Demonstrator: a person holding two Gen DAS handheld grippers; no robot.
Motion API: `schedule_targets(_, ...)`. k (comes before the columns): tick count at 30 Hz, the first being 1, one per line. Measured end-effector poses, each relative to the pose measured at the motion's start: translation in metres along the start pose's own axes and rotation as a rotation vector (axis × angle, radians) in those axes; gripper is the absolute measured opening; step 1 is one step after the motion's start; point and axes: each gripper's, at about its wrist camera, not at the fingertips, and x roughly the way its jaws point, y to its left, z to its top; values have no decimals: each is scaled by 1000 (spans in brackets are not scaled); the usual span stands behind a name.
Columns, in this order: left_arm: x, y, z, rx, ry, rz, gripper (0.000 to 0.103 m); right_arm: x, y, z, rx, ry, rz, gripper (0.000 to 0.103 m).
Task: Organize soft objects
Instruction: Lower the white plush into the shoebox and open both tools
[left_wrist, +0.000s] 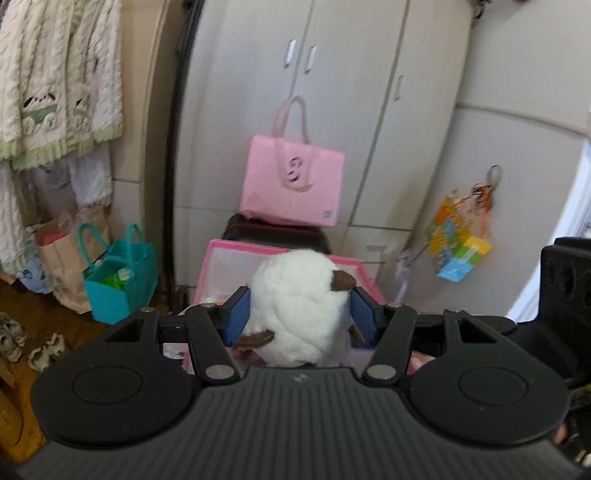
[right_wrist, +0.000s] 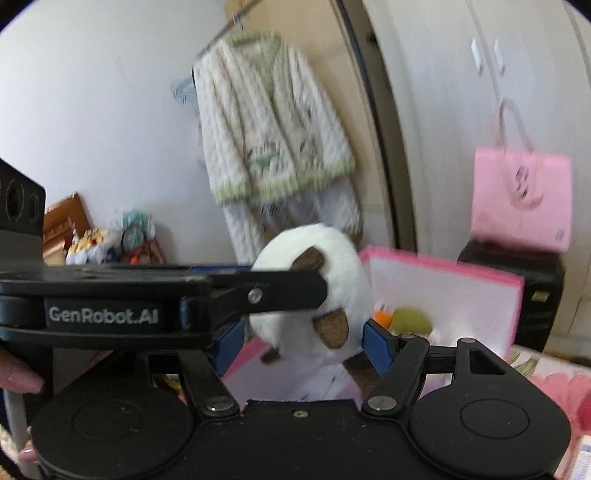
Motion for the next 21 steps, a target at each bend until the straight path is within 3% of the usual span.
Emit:
schedule_targets(2, 13, 9, -3, -31, 23, 6, 58, 14, -6, -1, 13, 63, 20, 75)
schedule_targets(6, 33, 26, -8, -76, 87, 10, 57, 34, -8, -3, -11, 125, -17, 75)
schedule_targets(8, 35, 29, -11, -74, 79, 48, 57, 38, -12, -1, 7, 153, -2, 74)
schedule_targets(12, 25, 30, -11, -48, 43, 70, 57, 28, -9, -2, -37, 127, -32, 74)
schedule_targets(17, 2, 21, -15, 23, -2, 102, 58, -6, -22, -17, 16, 60, 37, 74)
schedule_targets(21, -18, 10, -19, 70, -3, 77, 58, -34, -19, -24, -8, 39, 19, 74)
